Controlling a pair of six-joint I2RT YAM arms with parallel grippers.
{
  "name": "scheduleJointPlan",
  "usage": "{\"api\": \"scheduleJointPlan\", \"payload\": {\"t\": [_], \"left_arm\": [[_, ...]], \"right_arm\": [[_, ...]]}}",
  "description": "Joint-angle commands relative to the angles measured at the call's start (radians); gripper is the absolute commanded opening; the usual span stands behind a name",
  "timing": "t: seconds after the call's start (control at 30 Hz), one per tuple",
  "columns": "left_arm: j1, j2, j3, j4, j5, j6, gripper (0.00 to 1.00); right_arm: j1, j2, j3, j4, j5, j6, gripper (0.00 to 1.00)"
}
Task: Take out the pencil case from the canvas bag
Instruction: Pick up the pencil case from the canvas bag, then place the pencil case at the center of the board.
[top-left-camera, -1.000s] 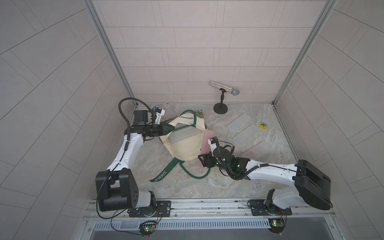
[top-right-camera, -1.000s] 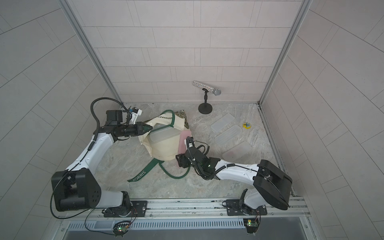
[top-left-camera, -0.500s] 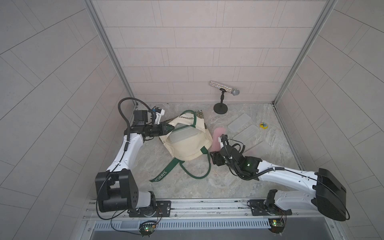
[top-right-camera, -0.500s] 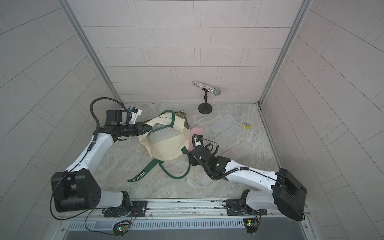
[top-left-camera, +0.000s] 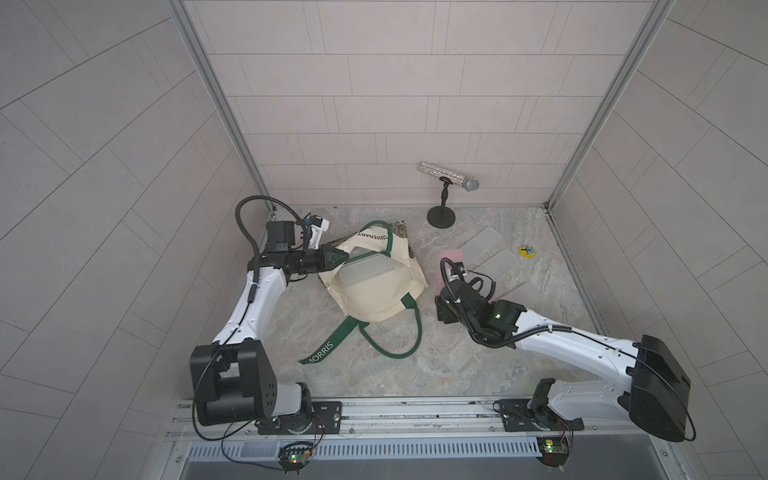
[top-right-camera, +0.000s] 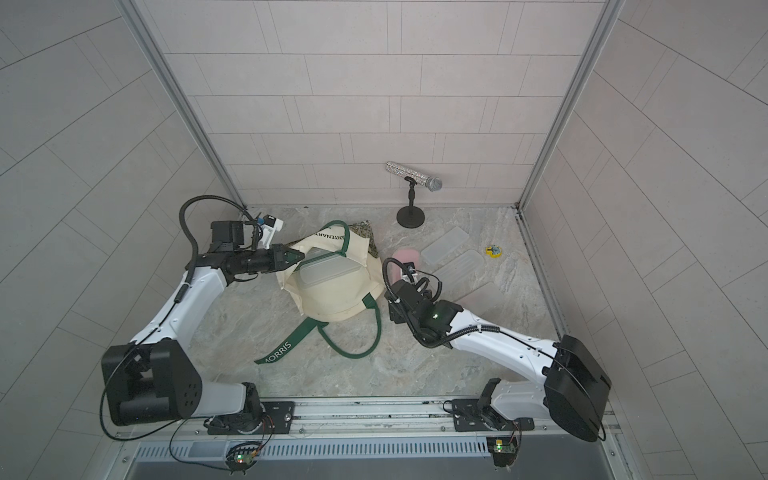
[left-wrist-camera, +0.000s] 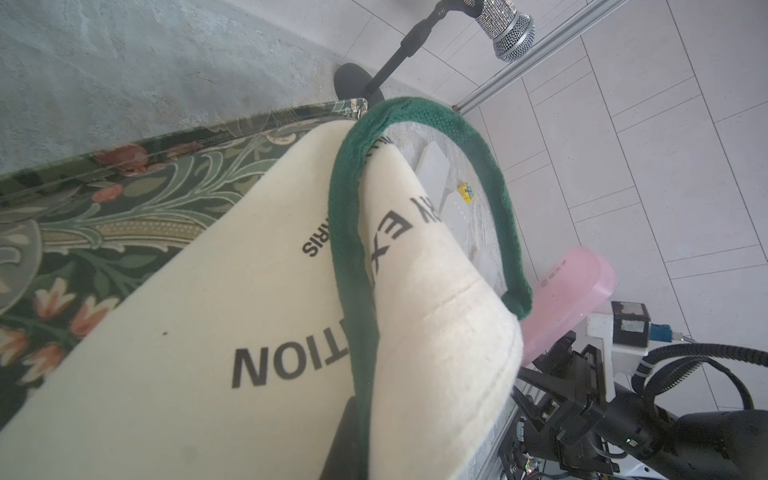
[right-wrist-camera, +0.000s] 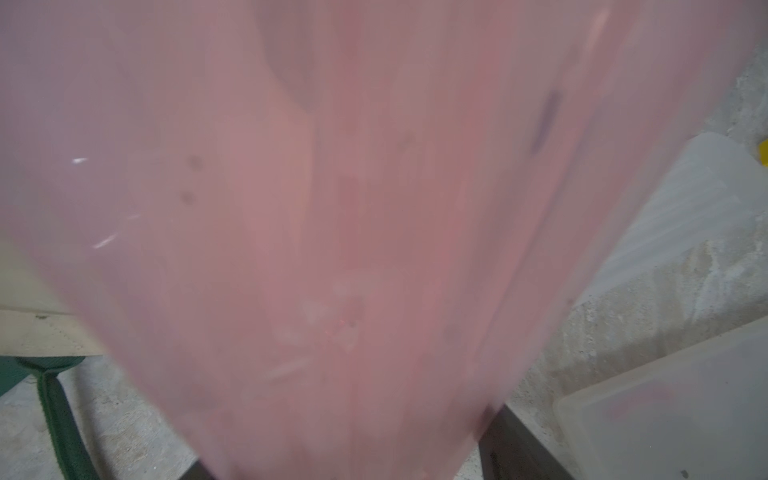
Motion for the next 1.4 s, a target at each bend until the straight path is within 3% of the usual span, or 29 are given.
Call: {"api": "scheduleJointPlan", "payload": {"t": [0.0, 0.33, 0.7, 1.1, 1.37], "left_arm": [[0.009, -0.039, -0.004, 0.03, 0.039, 0.011, 0.0], [0.012, -0.042, -0.007, 0.033, 0.045, 0.007, 0.0], [0.012, -0.048, -0.02, 0.061, 0.06, -0.016, 0.0], [0.02, -0.057, -0.024, 0.071, 0.06, -0.017, 0.0], [0.023, -0.054, -0.04, 0.099, 0.064, -0.033, 0.0]], "right_arm": [[-0.022, 0.05, 0.072, -0.102, 0.053, -0.031, 0.66], [-0.075, 0.278, 0.289, -0.242, 0.059, -0.083, 0.66], [-0.161, 0.594, 0.6, -0.401, -0.015, -0.146, 0.67], [-0.25, 0.824, 0.853, -0.477, -0.101, -0.194, 0.7], [-0.287, 0.897, 0.922, -0.487, -0.128, -0.201, 0.78]]}}
